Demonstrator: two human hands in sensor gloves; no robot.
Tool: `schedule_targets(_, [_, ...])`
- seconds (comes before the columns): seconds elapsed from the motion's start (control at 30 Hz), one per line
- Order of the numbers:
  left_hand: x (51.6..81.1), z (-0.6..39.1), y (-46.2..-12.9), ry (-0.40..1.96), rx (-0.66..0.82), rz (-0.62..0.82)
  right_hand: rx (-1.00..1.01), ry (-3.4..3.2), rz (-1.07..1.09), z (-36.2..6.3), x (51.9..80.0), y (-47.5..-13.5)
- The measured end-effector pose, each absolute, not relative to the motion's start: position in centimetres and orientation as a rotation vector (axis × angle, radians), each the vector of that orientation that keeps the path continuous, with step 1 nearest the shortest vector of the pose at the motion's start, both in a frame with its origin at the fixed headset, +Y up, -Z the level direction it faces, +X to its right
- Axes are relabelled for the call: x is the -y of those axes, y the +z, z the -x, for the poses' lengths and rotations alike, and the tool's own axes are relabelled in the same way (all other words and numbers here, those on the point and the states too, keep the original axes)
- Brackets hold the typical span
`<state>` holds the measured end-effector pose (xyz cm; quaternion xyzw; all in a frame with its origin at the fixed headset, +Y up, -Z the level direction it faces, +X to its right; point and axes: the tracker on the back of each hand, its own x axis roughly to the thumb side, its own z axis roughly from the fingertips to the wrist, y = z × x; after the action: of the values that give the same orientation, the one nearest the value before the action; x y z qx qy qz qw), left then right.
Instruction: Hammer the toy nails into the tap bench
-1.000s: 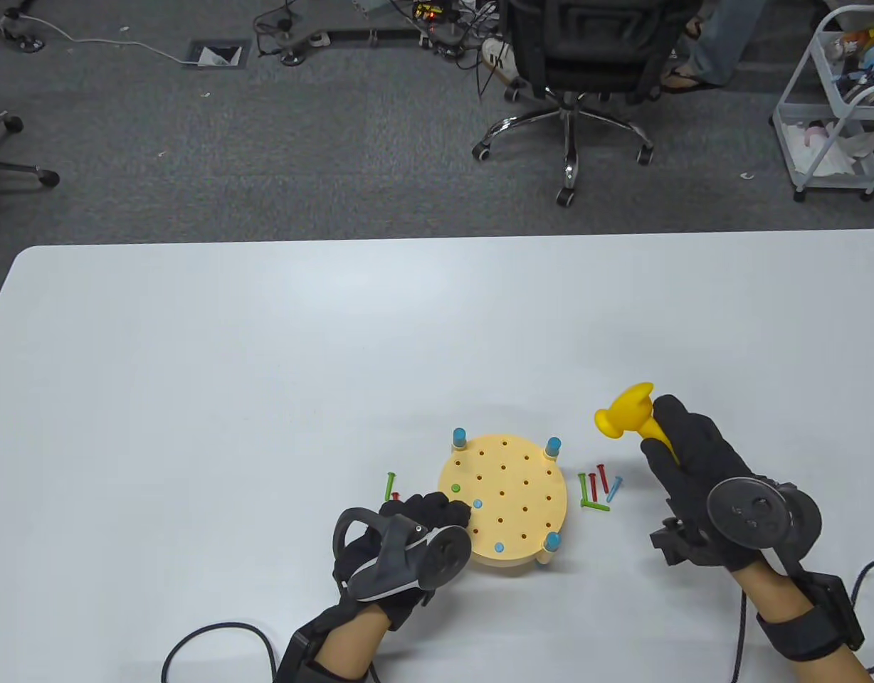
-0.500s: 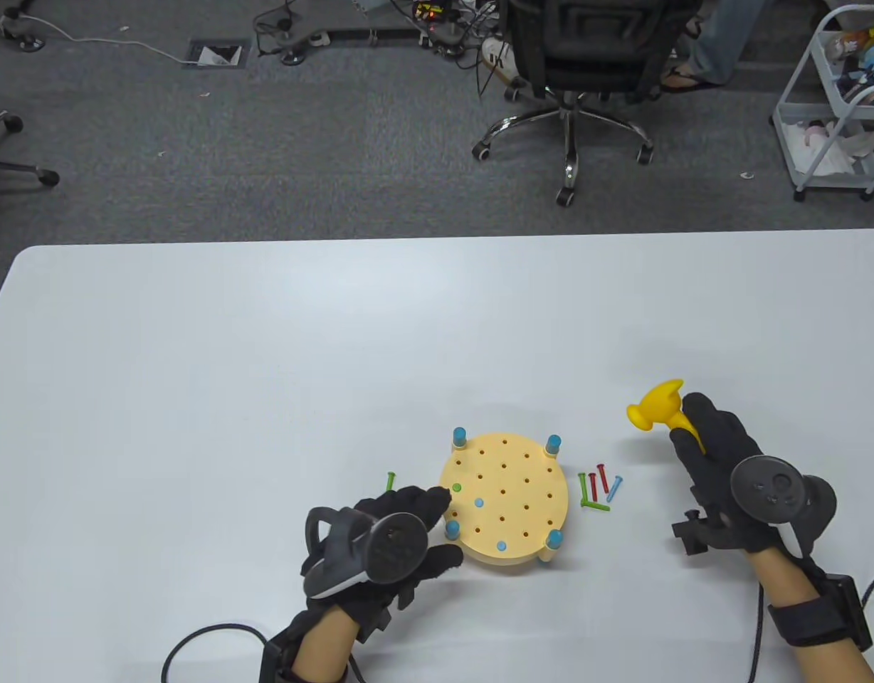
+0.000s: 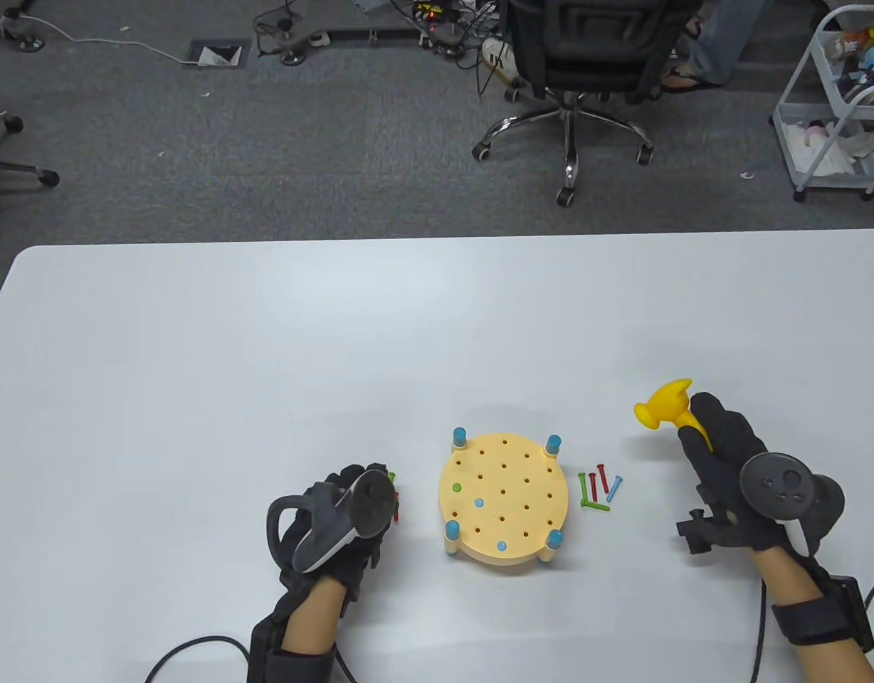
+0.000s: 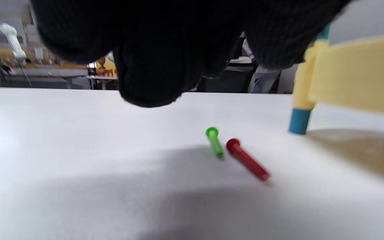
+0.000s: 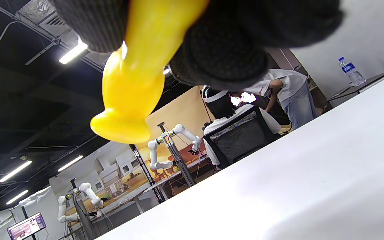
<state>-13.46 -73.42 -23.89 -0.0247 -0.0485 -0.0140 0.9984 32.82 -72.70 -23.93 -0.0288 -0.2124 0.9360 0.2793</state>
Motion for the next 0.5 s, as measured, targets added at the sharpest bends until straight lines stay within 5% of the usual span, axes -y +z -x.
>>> schedule_targets(0.2, [75.4, 10.7, -27.4, -0.228, -0.014, 0.098, 0.555, 2.518, 0.076, -32.9, 72.9, -24.0])
schedule_targets(0.5, [76.5, 11.3, -29.1, -0.095, -0.155, 0.184, 0.511, 2.526, 0.106, -33.3, 73.9, -24.6])
